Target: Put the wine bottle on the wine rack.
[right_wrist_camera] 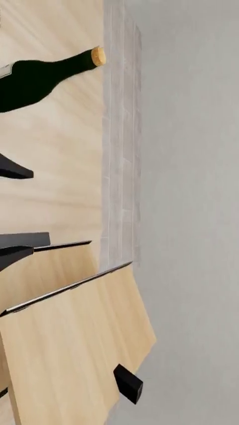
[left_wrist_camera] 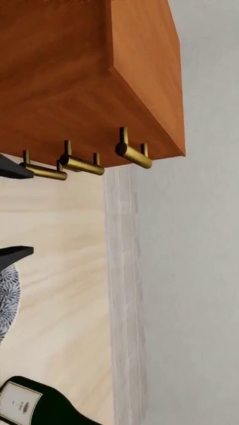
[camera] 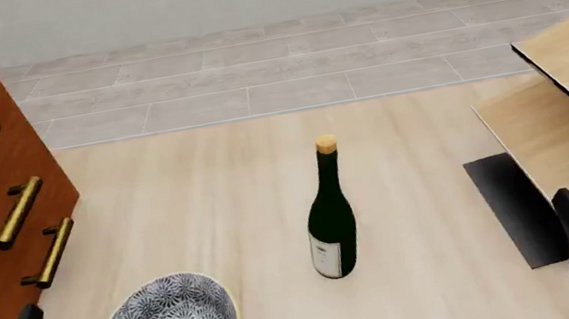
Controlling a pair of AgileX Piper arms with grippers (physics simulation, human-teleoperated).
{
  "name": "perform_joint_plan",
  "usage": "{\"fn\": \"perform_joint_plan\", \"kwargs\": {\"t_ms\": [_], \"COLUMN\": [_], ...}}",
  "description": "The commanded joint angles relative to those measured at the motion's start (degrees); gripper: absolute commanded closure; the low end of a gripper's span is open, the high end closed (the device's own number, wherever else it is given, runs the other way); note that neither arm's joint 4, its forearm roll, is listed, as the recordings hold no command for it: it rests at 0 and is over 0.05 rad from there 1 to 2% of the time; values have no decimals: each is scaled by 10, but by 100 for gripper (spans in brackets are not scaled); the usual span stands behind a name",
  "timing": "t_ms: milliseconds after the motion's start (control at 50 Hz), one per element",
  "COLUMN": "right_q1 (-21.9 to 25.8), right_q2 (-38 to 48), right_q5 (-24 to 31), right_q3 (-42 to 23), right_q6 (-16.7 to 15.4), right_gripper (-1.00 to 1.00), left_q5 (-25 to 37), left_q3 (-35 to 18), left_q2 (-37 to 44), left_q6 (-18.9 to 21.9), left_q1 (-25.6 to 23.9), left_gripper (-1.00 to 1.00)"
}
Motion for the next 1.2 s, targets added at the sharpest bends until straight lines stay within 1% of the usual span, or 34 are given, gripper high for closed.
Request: {"fn": "perform_joint_plan", "kwargs": {"t_ms": [20, 180, 220, 240, 340, 540, 560, 580, 600, 620, 720, 740, 760, 800, 820, 940, 980, 1000, 1060, 1200], "right_q1": [31, 46, 52, 55, 64, 90, 95, 96, 114, 120, 144, 144, 155, 163, 167, 186, 191, 199, 205, 224], "right_q2": [115, 172, 214, 218, 234, 286, 296, 302, 321, 322, 331, 331, 343, 349, 351, 371, 372, 375, 377, 407], "right_q5": [-91, -123, -144, -146, -147, -150, -151, -152, -153, -149, -133, -133, -131, -132, -131, -133, -131, -133, -133, -151], "right_q3": [-9, -27, -34, -37, -52, -84, -89, -91, -102, -105, -122, -122, -130, -133, -136, -148, -150, -152, -153, -159], "right_q6": [0, -1, -1, -3, -2, -10, -11, -12, -19, -20, -39, -39, -48, -52, -48, -54, -54, -50, -51, -51], "right_gripper": [-100, -100, -100, -100, -100, -100, -100, -100, -100, -100, -100, -100, -100, -100, -100, -100, -100, -100, -100, -100], "left_q5": [2, 3, 2, 1, 1, 4, 1, 2, 2, 2, 9, 9, 13, 17, 20, 28, 26, 26, 24, 27], "left_q3": [0, 0, 0, 0, 0, 0, 0, 0, 0, 0, 0, 0, 0, 0, 0, 0, 0, 0, 0, 0], "left_q2": [0, 1, 2, 3, 4, 13, 28, 26, 31, 32, 28, 28, 30, 26, 24, 18, 22, 28, 33, 37], "left_q6": [5, 8, 9, 11, 12, 15, 15, 17, 17, 18, 24, 24, 29, 28, 27, 27, 28, 37, 35, 38], "left_q1": [-1, -2, -3, -2, -1, 2, 4, 3, 1, 1, 8, 8, 2, 3, 3, 6, 6, 5, 5, 5], "left_gripper": [-100, -100, -100, -100, -100, -100, -100, -100, -100, -100, -100, -100, -100, -100, -100, -100, -100, -100, -100, -100]}}
